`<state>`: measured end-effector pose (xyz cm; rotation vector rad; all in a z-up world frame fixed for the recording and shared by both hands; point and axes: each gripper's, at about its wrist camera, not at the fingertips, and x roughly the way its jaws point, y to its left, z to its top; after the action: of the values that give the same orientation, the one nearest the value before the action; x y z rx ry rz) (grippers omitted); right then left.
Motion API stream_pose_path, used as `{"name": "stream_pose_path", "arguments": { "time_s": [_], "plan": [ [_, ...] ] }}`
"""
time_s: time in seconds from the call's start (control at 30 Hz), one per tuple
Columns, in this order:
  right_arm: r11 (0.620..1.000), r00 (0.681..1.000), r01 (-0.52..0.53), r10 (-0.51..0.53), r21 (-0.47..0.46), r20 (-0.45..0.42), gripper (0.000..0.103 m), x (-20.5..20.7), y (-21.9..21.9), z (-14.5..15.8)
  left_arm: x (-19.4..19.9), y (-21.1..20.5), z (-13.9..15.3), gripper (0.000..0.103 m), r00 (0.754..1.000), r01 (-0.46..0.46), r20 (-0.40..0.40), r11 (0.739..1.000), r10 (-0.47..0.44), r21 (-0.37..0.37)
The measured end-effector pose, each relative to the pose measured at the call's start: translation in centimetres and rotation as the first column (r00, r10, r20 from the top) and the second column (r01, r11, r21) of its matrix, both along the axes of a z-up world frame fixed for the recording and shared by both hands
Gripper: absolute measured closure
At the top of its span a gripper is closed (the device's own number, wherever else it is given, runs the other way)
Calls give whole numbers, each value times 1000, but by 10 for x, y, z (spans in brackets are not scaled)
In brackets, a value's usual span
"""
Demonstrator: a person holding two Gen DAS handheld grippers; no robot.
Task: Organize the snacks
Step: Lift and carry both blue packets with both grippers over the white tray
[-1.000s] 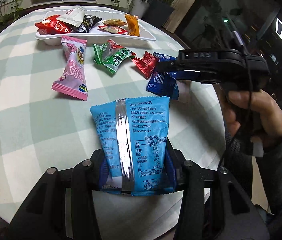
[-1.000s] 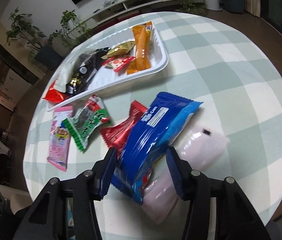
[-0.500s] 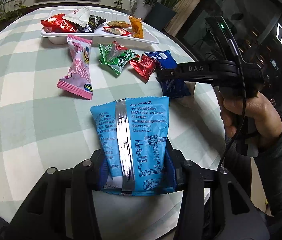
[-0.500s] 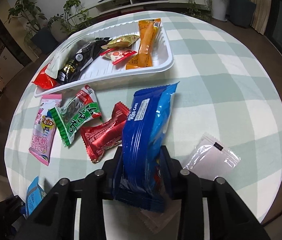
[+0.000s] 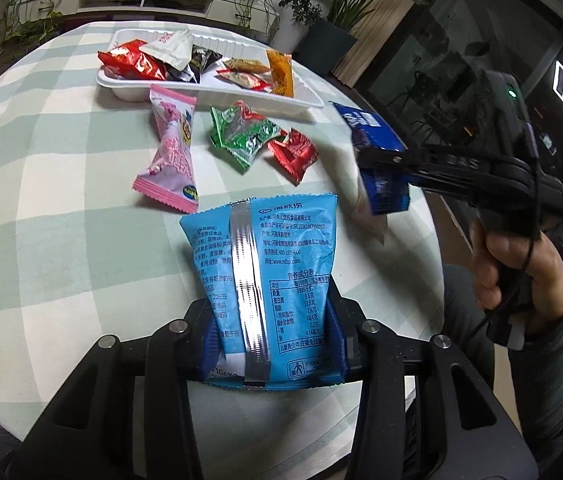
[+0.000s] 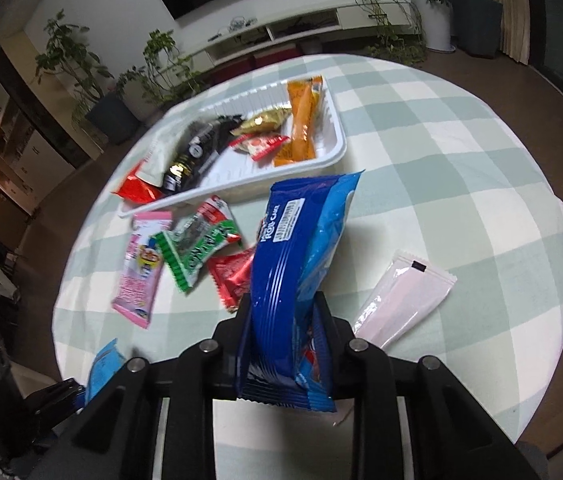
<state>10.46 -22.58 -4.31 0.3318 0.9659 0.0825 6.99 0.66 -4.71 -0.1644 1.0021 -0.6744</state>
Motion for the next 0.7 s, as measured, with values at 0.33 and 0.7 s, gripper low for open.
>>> {"name": "stream_pose_path", "arguments": {
  "time_s": [0.33,0.7],
  "plan": [
    [998,995,15,-20,53,99,74,-12,-18,35,14,13,23,63,999,-36,26,999,36,-25],
    [998,982,37,-45,48,184,74,-1,-44,67,77,2,86,63,989,-49,136,999,52,-25]
  ]
}}
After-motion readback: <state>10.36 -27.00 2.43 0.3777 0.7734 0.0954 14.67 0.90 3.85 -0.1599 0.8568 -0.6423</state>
